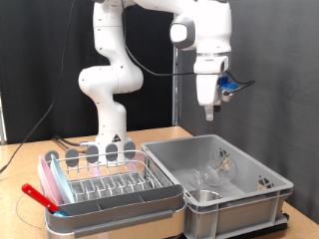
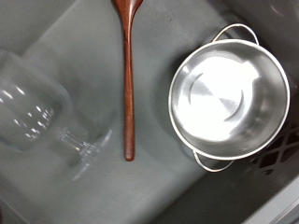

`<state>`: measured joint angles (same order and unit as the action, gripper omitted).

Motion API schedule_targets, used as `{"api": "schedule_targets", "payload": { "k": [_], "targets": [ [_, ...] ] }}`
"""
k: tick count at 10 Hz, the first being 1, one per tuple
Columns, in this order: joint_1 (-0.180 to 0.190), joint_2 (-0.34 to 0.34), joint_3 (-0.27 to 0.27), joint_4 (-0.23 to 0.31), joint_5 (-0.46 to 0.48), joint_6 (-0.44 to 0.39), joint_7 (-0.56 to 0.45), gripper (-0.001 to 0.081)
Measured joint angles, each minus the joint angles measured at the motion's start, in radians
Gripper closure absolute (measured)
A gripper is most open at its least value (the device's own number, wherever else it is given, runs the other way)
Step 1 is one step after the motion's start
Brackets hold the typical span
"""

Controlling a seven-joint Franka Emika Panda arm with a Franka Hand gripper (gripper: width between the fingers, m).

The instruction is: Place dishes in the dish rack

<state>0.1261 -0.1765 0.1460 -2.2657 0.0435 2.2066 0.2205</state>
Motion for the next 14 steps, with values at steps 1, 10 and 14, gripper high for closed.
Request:
{"api": "schedule_targets", "payload": {
  "k": [1, 10, 14],
  "targets": [
    [0.0, 0.002, 0.003, -0.016, -0.01, 0.027, -0.034, -0.0002],
    [0.0, 0.16, 0.041, -0.065, -0.045, 0.215, -0.058, -0.0002],
    [-0.002, 0.166, 0.038, -0.143, 0.026, 0.363, -0.134, -0.0002]
  ]
}}
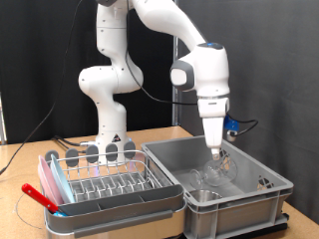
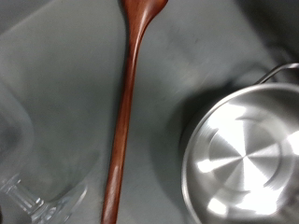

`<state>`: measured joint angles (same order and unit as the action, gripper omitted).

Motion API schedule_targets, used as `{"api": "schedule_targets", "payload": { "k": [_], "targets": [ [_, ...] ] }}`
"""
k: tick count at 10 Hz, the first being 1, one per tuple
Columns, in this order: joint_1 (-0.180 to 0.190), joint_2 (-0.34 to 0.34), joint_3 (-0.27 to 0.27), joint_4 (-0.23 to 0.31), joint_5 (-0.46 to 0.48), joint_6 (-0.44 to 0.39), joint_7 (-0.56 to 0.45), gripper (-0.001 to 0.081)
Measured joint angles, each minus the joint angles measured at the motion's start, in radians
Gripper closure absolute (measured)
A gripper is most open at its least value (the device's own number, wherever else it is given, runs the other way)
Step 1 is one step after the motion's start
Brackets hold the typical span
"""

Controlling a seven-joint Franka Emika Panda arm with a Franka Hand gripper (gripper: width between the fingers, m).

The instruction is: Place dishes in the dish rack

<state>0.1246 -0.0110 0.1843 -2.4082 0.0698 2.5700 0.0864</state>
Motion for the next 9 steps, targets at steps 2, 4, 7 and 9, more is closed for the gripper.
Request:
{"api": "schedule_targets", "payload": {
  "k": [2, 4, 7, 9],
  "targets": [
    [-0.006, 0.025, -0.003, -0.006, -0.027, -0.009, 0.039, -0.0002],
    [-0.01, 0.061, -0.011, -0.005, -0.087, -0.003, 0.107, -0.0002],
    [-0.012, 0.13, -0.037, 0.004, -0.17, 0.039, 0.178, -0.0002],
    [-0.011, 0.182, -0.049, 0.017, -0.197, 0.068, 0.191, -0.0002]
  ]
}}
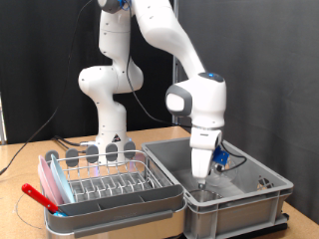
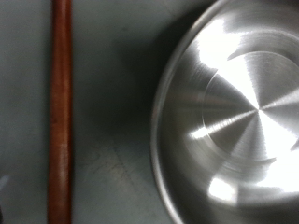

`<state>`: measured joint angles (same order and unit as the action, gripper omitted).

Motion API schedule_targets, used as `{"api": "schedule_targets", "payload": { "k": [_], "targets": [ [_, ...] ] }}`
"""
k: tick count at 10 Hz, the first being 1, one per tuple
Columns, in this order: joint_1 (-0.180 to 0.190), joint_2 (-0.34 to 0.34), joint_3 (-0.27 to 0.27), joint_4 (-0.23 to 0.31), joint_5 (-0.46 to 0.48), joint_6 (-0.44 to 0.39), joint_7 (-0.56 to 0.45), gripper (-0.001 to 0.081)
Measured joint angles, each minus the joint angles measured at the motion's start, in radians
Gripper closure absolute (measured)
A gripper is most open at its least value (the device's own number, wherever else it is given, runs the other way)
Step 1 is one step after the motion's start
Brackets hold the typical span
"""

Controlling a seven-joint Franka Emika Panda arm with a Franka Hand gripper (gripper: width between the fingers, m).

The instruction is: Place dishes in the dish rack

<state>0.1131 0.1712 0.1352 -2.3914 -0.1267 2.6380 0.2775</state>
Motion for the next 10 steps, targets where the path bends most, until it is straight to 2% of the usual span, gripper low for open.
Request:
{"api": "schedule_targets", "payload": {
  "k": [5, 8, 9, 10],
  "targets": [
    [0.001, 0.105, -0.011, 0.034, -0.054, 0.066, 0.042, -0.0002],
    [0.002, 0.129, -0.01, 0.041, -0.054, 0.088, 0.042, -0.0002],
    [0.002, 0.133, -0.01, 0.042, -0.054, 0.088, 0.042, 0.0051],
    [0.001, 0.138, -0.01, 0.044, -0.054, 0.089, 0.042, 0.0051]
  ]
}}
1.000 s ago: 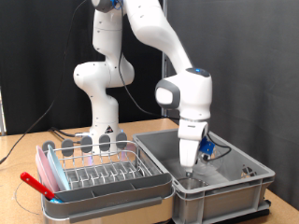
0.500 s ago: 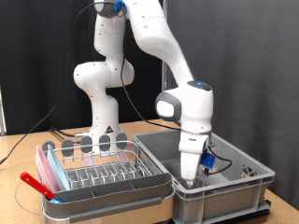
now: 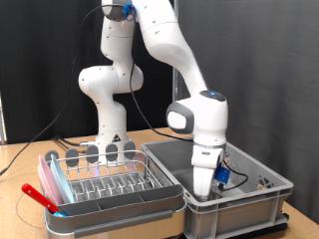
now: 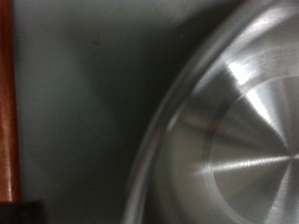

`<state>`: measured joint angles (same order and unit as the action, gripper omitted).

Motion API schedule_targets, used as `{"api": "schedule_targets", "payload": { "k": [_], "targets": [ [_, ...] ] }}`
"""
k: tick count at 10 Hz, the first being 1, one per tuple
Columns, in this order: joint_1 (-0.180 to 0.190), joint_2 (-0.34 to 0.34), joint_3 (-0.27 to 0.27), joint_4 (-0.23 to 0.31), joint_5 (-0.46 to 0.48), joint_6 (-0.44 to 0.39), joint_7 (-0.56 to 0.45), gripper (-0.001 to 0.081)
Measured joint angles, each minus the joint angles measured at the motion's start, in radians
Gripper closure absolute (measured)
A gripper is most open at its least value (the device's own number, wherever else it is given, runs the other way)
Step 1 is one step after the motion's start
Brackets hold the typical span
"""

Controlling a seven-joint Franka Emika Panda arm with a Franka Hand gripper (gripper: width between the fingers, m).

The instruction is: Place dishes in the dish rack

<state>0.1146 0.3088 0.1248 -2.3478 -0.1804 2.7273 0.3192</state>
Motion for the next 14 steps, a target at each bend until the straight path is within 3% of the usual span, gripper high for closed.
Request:
{"api": "schedule_targets", "payload": {
  "k": [1, 2, 3, 5, 6, 7, 9, 14],
  "targets": [
    [0.0, 0.003, -0.001, 0.001, 0.0, 0.002, 0.0, 0.0229],
    [0.0, 0.003, -0.002, 0.002, 0.0, 0.004, 0.0, 0.0229],
    [-0.001, 0.003, -0.003, 0.003, 0.003, 0.005, 0.0, 0.0424],
    [-0.018, 0.0, 0.021, 0.008, 0.069, 0.005, -0.033, 0.0698],
    [-0.038, -0.008, 0.048, 0.012, 0.132, -0.002, -0.075, 0.0698],
    [-0.06, -0.025, 0.075, 0.016, 0.196, -0.021, -0.122, 0.0769],
    [-0.09, -0.074, 0.115, 0.027, 0.3, -0.083, -0.198, 0.0771],
    [-0.099, -0.188, 0.126, 0.059, 0.389, -0.278, -0.228, 0.0779]
  ]
}}
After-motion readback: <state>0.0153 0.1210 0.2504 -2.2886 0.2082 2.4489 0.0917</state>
